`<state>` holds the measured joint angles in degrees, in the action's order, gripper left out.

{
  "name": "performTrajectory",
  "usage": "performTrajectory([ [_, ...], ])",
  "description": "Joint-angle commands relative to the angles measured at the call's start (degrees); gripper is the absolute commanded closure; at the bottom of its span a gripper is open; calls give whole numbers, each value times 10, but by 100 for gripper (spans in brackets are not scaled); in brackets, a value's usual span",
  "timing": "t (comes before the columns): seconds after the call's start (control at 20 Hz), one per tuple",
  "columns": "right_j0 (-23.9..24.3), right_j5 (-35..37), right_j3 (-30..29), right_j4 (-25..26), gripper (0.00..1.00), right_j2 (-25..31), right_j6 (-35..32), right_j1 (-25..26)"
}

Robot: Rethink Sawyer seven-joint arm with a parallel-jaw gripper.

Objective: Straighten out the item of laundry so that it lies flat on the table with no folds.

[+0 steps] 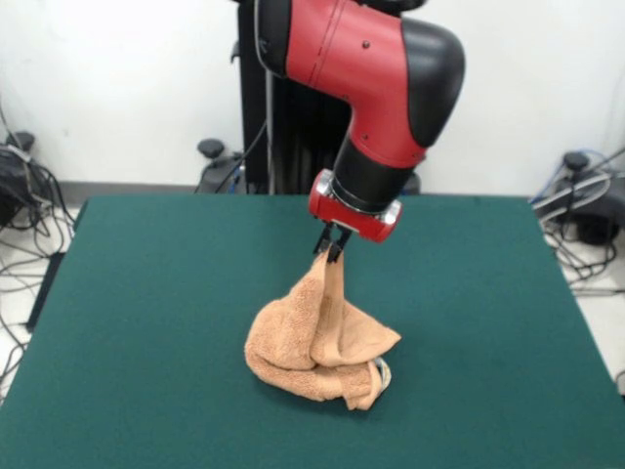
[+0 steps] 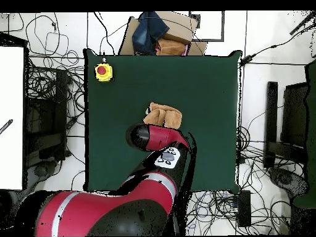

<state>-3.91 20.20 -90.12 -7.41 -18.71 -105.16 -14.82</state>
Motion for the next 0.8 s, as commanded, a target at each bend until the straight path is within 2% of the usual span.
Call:
performTrajectory([
  [0.05,8,58,25,-11,100,53,-73,5],
  [0.8,11,59,14,-6,100,59,-64,-7],
])
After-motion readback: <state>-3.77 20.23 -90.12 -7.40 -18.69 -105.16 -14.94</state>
